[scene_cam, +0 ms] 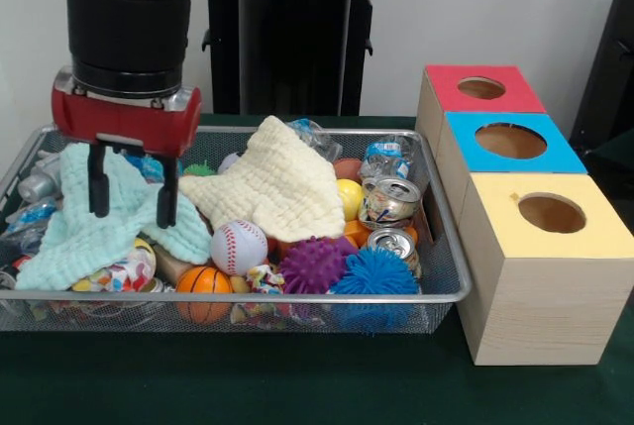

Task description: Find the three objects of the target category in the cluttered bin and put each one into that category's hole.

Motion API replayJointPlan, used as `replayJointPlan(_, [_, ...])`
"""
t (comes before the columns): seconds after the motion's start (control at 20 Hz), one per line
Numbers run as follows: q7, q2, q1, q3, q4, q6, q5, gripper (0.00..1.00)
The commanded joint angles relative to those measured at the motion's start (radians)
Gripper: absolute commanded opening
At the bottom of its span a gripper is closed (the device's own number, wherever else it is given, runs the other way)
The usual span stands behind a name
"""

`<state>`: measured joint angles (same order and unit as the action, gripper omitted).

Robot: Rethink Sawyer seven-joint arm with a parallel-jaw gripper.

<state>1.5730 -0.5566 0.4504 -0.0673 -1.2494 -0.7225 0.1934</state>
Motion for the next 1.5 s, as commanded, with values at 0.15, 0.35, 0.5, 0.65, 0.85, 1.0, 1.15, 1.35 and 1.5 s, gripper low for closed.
replayJointPlan(0.15, [0.226,0.013,-0.042,0.025,-0.141,0.076,-0.018,1.0])
replayJointPlan(0.35, [0.231,0.012,-0.056,0.037,-0.154,0.108,-0.026,1.0])
replayJointPlan(0.5, [0.219,0.023,-0.045,0.027,-0.167,0.142,-0.036,1.0])
replayJointPlan(0.65, [0.217,0.025,-0.037,0.024,-0.186,0.164,-0.047,1.0])
replayJointPlan(0.85, [0.212,0.028,-0.038,0.023,-0.204,0.199,-0.051,1.0])
replayJointPlan(1.0, [0.236,0.019,-0.054,0.043,-0.222,0.218,-0.055,1.0])
replayJointPlan(1.15, [0.251,0.028,-0.067,0.056,-0.218,0.228,-0.062,1.0])
replayJointPlan(1.35, [0.25,0.039,-0.068,0.057,-0.226,0.251,-0.075,1.0])
replayJointPlan(1.5, [0.255,0.042,-0.075,0.063,-0.23,0.259,-0.085,1.0])
